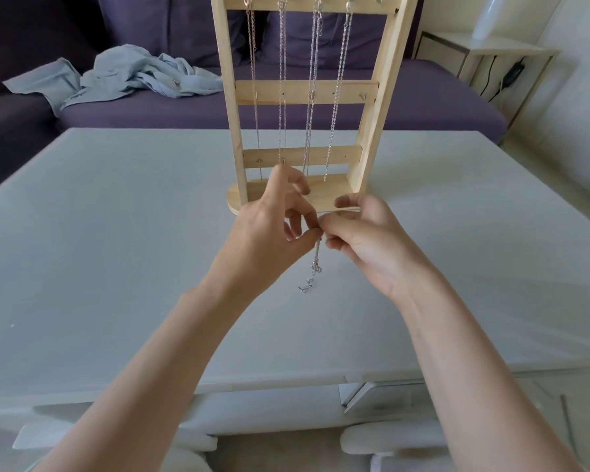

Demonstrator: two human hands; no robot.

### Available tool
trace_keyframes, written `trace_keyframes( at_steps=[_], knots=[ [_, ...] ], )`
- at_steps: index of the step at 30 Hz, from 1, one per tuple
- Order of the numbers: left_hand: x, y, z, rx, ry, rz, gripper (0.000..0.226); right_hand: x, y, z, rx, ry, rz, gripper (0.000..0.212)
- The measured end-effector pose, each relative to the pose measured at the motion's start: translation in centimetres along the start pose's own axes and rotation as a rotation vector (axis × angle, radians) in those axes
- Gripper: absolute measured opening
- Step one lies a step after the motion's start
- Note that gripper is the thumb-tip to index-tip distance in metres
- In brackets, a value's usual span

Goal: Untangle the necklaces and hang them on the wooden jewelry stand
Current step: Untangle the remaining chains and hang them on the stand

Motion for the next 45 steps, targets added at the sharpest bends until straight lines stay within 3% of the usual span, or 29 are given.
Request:
trace_keyframes(
  at_steps=[5, 16, 20, 26, 30, 38, 45],
  knots=[
    [-0.3, -0.6, -0.5, -0.032, 0.08, -0.079, 0.046, 0.0, 0.1, -0.1, -0.199, 0.028, -0.04, 0.027],
    [-0.7, -1.3, -1.1, -0.679, 0.603, -0.117, 0.036, -0.4, 0.1, -0.6, 0.169, -0.094, -0.211, 0.024],
    [-1.1, -0.9, -2.3, -0.791, 0.759, -0.03, 0.028, -0.4, 0.5, -0.9, 0.253, -0.086, -0.168, 0.03],
    [-0.3, -0.5, -0.3, -0.234, 0.179, 0.0, 0.036, -0.3, 0.5, -0.8, 0.273, -0.1, -0.126, 0.029],
    [-0.4, -0.7, 0.7, -0.04, -0.047, 0.006, 0.04, -0.3, 0.4, -0.8, 0.25, -0.102, -0.136, 0.029],
    [-0.6, -0.9, 0.9, 0.061, -0.065, 0.04, 0.044, -0.1, 0.1, -0.3, 0.195, -0.132, -0.156, 0.024],
    [-0.8, -1.4, 0.6, 0.01, -0.003, -0.089, 0.04, 0.2, 1.1, -0.1, -0.046, -0.086, -0.079, 0.025]
  ],
)
Point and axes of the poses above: each hand's wrist, its own x-axis towards the middle knuckle, its own y-axis out of the back of the hand, z = x × y, the point moved 5 cm from there along x, towards the middle knuckle, and after that the axes turned 10 degrees about z, right-handed, at the moved point
